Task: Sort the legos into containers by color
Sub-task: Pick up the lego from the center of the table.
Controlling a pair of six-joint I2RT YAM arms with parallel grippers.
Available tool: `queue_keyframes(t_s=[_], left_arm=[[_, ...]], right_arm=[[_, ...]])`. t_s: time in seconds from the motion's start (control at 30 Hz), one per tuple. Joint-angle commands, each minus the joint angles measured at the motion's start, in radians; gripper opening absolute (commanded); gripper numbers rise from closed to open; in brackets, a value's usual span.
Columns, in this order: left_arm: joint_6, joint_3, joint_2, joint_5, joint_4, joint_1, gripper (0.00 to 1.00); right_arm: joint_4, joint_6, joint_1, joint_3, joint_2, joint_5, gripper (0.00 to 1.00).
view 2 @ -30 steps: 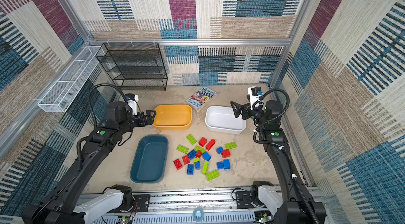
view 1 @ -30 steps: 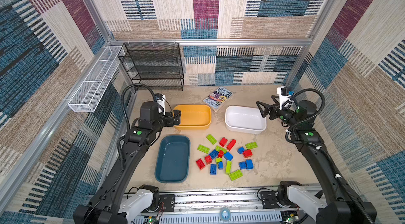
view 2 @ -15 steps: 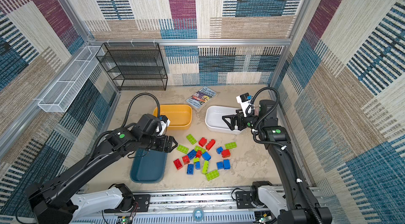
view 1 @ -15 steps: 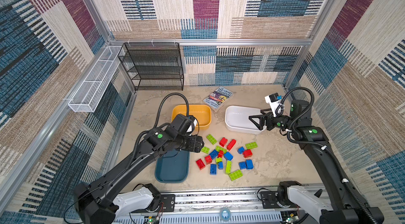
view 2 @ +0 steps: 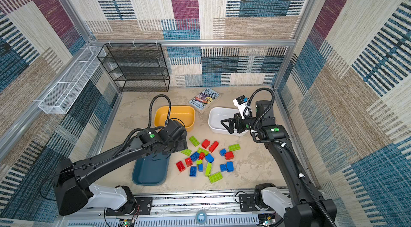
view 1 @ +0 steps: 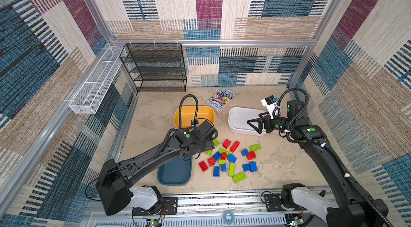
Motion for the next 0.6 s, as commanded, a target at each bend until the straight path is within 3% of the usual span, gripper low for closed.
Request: queue_keyframes(t_s=[0.0,0.17,0.27,0.57], left_arm=[[-0.267,0.051,0.073,-0.102,-0.046,-0.016,0.77],[-0.394,0.155,0.233,-0.103,-0.122,-0.029,0.77],[-0.531,0.145,0.281,-0.105,-0.164,-0.034,0.74],[-0.588,0.186,0.423,-0.106,-0.125,-0.019,0.72]], right_arm=[[-0.002,-0.007,0.003,-0.011,-0.003,-0.014,0.99],[-0.01,-0.016,0.008,-0.03,-0.007,-0.025,0.99],[-0.015,-0.02,0.008,-0.042,-0.013,-0.038,0.99],[-0.029,-0.042,0.01,-0.062,-0.018,-0.018,0.99]])
